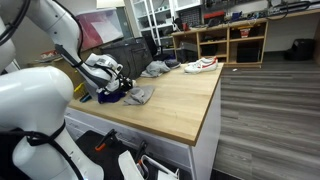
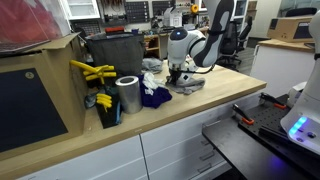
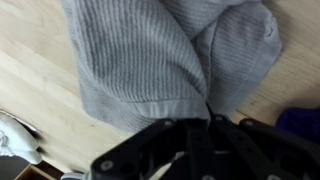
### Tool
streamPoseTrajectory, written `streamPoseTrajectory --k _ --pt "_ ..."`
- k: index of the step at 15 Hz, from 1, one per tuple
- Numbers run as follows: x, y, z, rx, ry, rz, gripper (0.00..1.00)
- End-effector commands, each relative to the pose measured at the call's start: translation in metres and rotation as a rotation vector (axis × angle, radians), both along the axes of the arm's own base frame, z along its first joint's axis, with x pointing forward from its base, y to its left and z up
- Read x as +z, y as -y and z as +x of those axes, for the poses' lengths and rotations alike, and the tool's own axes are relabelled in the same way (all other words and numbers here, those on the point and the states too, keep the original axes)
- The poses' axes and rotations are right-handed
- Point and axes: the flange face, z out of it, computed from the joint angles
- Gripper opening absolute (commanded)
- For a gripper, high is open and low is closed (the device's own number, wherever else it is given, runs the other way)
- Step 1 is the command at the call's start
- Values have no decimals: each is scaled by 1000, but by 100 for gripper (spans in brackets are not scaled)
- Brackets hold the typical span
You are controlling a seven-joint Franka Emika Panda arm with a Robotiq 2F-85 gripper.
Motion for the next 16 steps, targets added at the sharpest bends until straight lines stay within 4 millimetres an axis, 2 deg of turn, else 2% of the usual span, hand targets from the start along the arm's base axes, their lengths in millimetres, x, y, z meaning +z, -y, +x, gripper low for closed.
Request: streamPoseTrajectory --k 1,3,7,11,12,16 --pt "-2 -8 4 24 49 2 30" --pt "-4 -6 2 35 49 17 37" --pt "1 10 2 31 25 97 69" --pt "15 40 4 -20 -10 255 97" --pt "18 49 5 -46 -14 288 100" --pt "28 79 12 -133 -25 409 100"
